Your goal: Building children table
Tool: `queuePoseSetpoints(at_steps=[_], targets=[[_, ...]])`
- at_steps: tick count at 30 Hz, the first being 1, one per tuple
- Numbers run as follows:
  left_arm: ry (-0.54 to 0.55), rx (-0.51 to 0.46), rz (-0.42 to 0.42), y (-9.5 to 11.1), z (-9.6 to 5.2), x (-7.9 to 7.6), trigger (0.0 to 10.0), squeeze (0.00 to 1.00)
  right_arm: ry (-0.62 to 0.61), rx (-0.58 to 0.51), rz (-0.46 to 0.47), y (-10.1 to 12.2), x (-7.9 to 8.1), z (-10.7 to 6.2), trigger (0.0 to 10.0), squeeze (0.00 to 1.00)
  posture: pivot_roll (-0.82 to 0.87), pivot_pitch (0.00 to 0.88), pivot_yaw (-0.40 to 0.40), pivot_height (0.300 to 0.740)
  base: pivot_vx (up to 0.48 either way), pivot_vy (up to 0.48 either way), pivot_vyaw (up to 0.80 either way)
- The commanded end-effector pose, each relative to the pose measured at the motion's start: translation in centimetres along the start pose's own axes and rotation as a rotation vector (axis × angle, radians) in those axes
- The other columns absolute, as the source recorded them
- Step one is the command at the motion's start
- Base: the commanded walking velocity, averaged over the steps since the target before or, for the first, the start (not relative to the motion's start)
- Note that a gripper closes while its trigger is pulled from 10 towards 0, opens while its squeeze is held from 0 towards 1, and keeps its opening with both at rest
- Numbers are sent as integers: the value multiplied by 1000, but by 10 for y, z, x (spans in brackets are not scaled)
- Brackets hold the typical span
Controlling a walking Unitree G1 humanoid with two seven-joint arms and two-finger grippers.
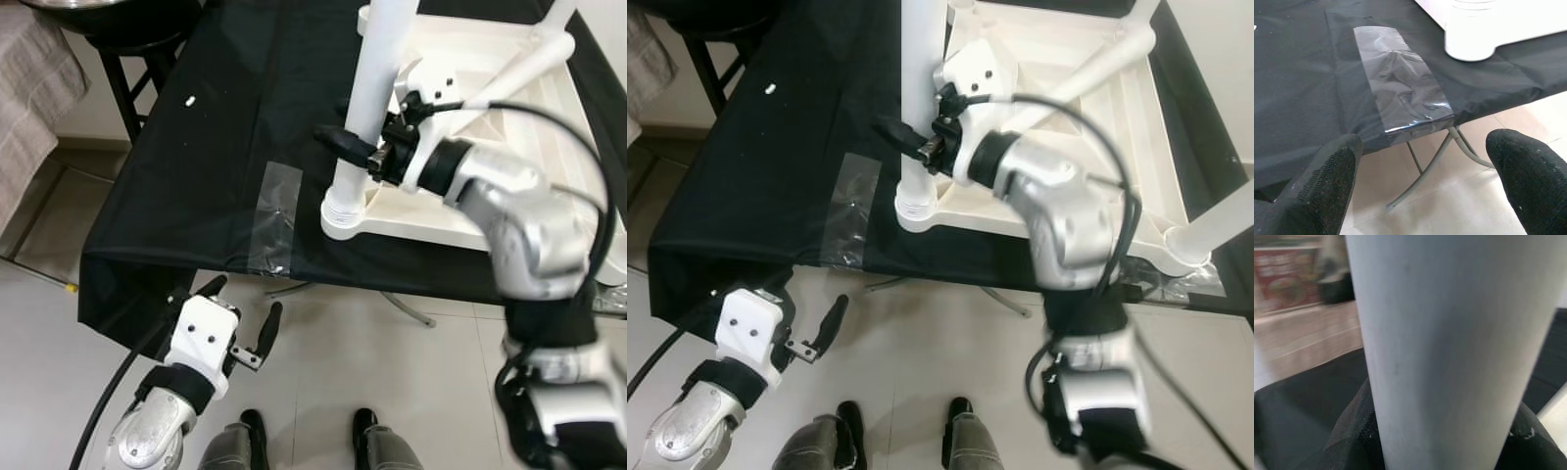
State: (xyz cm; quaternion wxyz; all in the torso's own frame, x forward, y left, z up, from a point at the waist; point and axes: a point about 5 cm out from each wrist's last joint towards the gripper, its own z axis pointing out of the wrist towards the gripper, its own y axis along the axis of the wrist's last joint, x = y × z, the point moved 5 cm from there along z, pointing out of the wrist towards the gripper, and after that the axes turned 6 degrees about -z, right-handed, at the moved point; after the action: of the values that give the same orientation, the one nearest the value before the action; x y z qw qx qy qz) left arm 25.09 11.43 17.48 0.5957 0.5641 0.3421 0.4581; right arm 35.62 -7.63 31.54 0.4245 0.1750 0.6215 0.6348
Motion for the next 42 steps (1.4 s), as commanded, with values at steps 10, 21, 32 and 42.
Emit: queuePoseSetpoints(at_steps=[10, 21, 32, 42], targets=[[7, 7, -2, -6, 1, 0, 10000, 0, -235, 300, 150, -78, 18, -21, 10000, 0, -60, 370, -21, 740, 0, 0, 0], [26, -16, -19, -4, 6, 8, 10000, 0, -413, 366, 180, -98, 38, -39, 10000, 0, -50, 334, -19, 740, 0, 0, 0], [22, -166, -33, 55, 25, 59, 10000, 0, -444, 340, 172, -99, 33, -36, 10000, 0, -29, 287, -11, 740, 0, 0, 0], [-224, -369, -95, 152, 50, 81, 10000, 0, -416, 287, 181, -95, 37, -27, 10000, 0, -28, 230, 1, 740, 0, 0, 0]])
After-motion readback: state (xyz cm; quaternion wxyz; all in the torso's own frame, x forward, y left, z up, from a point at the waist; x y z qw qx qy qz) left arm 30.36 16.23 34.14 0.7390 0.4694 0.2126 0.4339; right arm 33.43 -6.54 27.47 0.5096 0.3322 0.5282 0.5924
